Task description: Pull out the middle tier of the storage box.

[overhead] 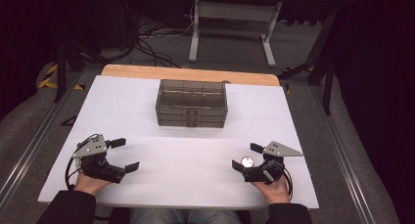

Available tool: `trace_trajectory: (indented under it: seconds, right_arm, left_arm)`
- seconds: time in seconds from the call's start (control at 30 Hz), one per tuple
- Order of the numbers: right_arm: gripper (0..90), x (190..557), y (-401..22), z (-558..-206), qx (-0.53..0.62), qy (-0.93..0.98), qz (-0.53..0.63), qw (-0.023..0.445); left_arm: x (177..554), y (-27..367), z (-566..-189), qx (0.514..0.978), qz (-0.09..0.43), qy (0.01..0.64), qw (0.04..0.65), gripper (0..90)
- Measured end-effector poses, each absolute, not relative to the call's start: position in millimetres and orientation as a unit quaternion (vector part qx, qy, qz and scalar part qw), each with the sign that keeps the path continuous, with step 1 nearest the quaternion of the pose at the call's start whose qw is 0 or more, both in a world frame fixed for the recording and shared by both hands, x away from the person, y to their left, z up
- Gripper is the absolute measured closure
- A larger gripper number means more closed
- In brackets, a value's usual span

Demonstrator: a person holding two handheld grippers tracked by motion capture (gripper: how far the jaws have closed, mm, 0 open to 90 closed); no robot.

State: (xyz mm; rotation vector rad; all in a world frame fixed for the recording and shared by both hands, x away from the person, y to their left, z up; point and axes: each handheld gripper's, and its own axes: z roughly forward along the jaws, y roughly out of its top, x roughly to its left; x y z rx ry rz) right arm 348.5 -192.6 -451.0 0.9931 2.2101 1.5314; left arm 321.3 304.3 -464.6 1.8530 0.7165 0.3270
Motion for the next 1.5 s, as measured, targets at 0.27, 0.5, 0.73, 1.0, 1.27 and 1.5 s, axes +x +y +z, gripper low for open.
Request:
trace_trajectory:
  seconds: [0.27, 0.5, 0.73, 1.0, 1.27, 1.5]
  right_arm:
    - [0.1, 347.7, -190.6, -449.7, 0.342, 0.762, 0.532, 0.137]
    - [0.1, 348.7, -191.0, -446.1, 0.346, 0.759, 0.534, 0.138]
    - [0.2, 352.2, -188.7, -434.8, 0.343, 0.759, 0.535, 0.142]
    - [0.2, 358.3, -181.2, -426.9, 0.336, 0.765, 0.531, 0.142]
    - [0.2, 363.5, -174.8, -421.3, 0.33, 0.77, 0.527, 0.139]
    - [0.2, 369.3, -165.5, -417.6, 0.326, 0.774, 0.526, 0.135]
  left_arm:
    - [321.3, 304.3, -464.9, 0.782, 0.147, 0.296, 0.528, 0.3]
    - [319.5, 304.8, -465.4, 0.78, 0.15, 0.302, 0.527, 0.3]
    - [317.8, 305.6, -465.4, 0.777, 0.149, 0.305, 0.53, 0.4]
    - [317.0, 305.7, -465.6, 0.776, 0.146, 0.308, 0.531, 0.3]
    - [317.1, 305.8, -465.7, 0.775, 0.147, 0.308, 0.532, 0.3]
    - [317.2, 306.1, -465.4, 0.776, 0.151, 0.305, 0.53, 0.4]
